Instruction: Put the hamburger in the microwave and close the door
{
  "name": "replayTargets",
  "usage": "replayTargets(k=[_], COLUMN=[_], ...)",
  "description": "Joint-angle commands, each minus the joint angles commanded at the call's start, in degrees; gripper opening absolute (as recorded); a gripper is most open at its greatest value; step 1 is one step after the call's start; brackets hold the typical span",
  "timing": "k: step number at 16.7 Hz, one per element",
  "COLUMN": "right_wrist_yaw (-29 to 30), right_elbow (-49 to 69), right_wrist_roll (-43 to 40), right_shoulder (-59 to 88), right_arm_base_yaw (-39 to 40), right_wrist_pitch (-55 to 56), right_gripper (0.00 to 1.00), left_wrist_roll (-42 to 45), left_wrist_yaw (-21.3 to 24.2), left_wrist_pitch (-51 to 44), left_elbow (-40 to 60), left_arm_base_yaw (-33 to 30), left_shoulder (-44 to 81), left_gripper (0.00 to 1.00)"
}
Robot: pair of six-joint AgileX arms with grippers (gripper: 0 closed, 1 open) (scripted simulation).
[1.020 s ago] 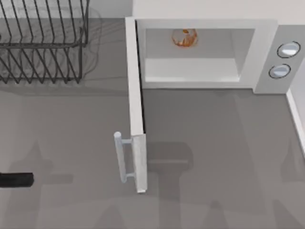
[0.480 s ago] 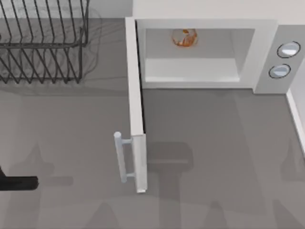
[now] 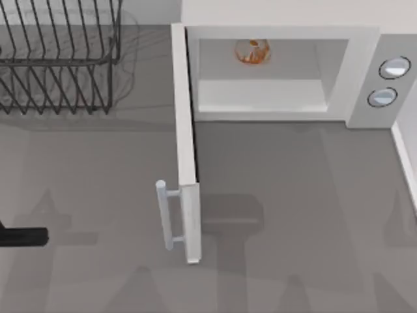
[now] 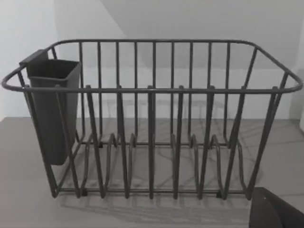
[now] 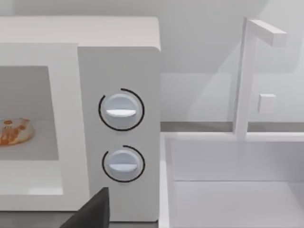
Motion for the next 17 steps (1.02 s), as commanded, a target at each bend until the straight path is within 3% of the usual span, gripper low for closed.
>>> replayTargets(k=[8,17], right_wrist_yaw=[0.0,0.0], right_elbow=[0.0,0.0], right_wrist_roll=[0.0,0.0], right_shoulder=[0.0,0.0], right_arm_base_yaw=[0.0,0.0], right_wrist_pitch=[0.0,0.0], right_gripper=[1.0,1.0], left_wrist_roll=[-2.7,-17.9], left_wrist_yaw=[-1.0,-7.6], left_wrist_pitch=[-3.4,-30.2], left_elbow=[4.5,33.2], left_arm_base_yaw=[-2.3,-16.9], left_shoulder=[4.8,37.7], left_gripper=[0.0,0.0])
